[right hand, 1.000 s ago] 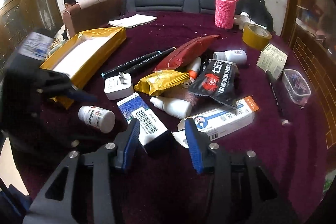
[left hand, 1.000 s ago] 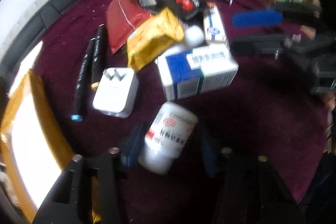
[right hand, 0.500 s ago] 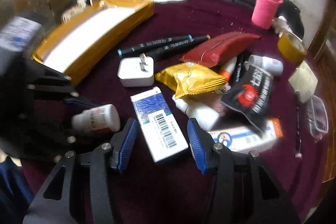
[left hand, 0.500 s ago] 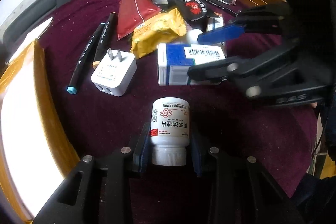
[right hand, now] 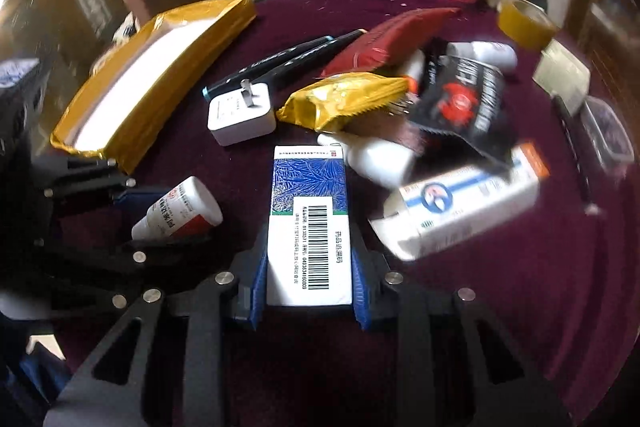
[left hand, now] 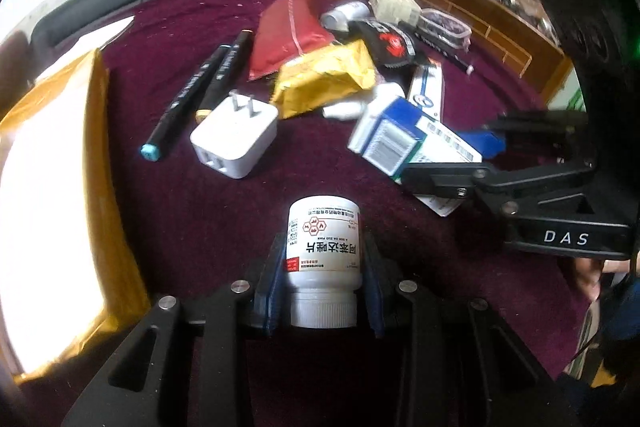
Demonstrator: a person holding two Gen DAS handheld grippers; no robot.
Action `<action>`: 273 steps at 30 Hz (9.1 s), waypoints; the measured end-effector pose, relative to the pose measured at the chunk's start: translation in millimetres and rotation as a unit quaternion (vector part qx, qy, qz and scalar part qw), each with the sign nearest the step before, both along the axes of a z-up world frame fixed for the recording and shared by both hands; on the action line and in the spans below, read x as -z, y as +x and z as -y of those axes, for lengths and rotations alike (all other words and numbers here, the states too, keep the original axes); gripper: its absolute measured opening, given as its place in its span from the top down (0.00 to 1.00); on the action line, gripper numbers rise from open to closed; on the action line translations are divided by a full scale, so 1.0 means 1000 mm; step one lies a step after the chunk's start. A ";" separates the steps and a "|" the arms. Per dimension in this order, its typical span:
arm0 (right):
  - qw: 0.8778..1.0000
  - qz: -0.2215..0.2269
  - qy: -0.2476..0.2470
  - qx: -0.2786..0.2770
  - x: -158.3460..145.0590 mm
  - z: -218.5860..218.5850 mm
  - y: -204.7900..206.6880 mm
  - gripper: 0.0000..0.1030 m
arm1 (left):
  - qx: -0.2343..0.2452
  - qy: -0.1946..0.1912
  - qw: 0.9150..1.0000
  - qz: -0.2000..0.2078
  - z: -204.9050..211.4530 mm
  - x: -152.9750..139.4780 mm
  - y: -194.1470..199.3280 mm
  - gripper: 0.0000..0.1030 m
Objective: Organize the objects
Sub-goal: 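Carry the box with the right gripper while the left carries the bottle into the tray, then open both grippers to release the box and bottle in the tray, then grasp the white power adapter with the left gripper while the right grasps the orange-white ointment box, then carry the adapter and ointment box into the tray and open both grippers, then grasp a black marker with the left gripper while the right grasps another black marker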
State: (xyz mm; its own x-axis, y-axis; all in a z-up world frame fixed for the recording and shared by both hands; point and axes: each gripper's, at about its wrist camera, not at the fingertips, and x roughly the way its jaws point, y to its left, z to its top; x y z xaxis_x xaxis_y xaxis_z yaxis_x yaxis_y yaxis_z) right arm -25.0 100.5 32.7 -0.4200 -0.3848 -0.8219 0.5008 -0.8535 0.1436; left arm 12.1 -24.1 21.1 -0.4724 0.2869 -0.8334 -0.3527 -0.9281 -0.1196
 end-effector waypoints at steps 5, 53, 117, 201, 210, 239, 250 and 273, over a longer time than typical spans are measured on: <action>0.999 -0.003 -0.036 0.020 -0.012 -0.003 0.006 0.70 | -0.016 0.028 0.999 -0.019 0.018 -0.020 0.013 0.71; 0.998 0.031 -0.017 -0.046 -0.009 0.233 -0.043 0.69 | -0.198 0.072 0.978 -0.011 0.161 0.007 0.013 0.71; 0.968 0.015 -0.180 0.174 -0.041 -0.069 0.004 0.54 | -0.050 -0.105 0.993 -0.017 0.003 -0.023 -0.071 0.42; 0.989 -0.016 -0.141 0.029 -0.075 0.091 -0.008 0.74 | -0.228 0.099 0.966 -0.067 0.159 -0.057 0.024 0.67; 0.993 -0.002 -0.115 -0.013 -0.065 0.171 -0.051 0.73 | -0.276 0.106 0.955 -0.032 0.195 -0.026 0.006 0.67; 1.000 0.030 0.004 -0.007 -0.007 0.254 -0.119 0.74 | -0.228 0.076 0.971 0.018 0.175 0.001 -0.006 0.67; 0.999 0.042 -0.020 -0.017 -0.016 0.238 -0.104 0.74 | -0.232 0.081 0.969 0.007 0.180 -0.012 0.005 0.53; 0.987 -0.008 -0.144 0.073 -0.073 0.040 -0.058 0.70 | -0.134 0.003 0.990 -0.035 0.090 -0.071 -0.042 0.50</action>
State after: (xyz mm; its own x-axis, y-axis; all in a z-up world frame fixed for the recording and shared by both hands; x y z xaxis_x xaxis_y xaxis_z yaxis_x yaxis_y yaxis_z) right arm -82.9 60.9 105.9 -0.5009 -0.5366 -0.6791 0.3803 -0.8413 0.3842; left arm -30.0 -114.4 91.8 -0.5884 0.1486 -0.7948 -0.1008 -0.9888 -0.1102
